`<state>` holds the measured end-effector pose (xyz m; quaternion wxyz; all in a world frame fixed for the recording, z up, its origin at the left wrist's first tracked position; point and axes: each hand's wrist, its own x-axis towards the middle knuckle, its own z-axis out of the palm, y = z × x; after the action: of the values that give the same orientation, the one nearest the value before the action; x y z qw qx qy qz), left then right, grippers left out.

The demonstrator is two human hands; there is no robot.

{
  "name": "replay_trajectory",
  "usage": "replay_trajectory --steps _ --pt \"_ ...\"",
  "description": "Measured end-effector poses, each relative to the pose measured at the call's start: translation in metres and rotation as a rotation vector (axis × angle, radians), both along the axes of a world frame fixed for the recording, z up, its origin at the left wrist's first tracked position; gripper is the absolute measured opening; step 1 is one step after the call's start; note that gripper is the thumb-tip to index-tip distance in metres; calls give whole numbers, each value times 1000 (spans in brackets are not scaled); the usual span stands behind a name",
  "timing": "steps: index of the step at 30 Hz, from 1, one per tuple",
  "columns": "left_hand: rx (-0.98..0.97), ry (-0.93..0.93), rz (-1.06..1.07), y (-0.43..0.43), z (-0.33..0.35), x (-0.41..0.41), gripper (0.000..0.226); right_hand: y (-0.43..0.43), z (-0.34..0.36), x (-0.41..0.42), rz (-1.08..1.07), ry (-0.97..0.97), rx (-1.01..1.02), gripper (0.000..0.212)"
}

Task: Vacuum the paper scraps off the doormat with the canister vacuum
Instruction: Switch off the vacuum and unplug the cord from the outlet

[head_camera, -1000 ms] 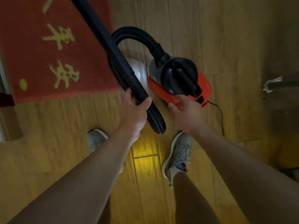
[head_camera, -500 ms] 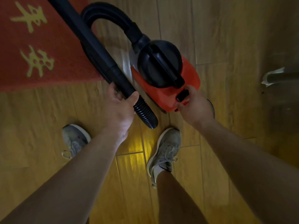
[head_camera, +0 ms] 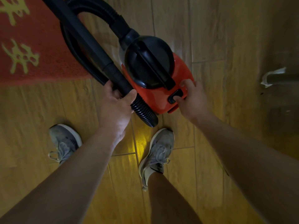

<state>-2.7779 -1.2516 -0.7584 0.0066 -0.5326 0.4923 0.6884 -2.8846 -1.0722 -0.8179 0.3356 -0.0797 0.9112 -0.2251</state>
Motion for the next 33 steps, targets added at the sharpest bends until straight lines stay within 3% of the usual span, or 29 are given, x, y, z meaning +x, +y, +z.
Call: replay_trajectory --steps 12,33 --pt "48 1 -3 -2 -10 2 50 -3 -9 -8 25 -10 70 28" --pt "79 -7 30 -4 -7 7 48 -7 -2 -11 51 -39 101 28"
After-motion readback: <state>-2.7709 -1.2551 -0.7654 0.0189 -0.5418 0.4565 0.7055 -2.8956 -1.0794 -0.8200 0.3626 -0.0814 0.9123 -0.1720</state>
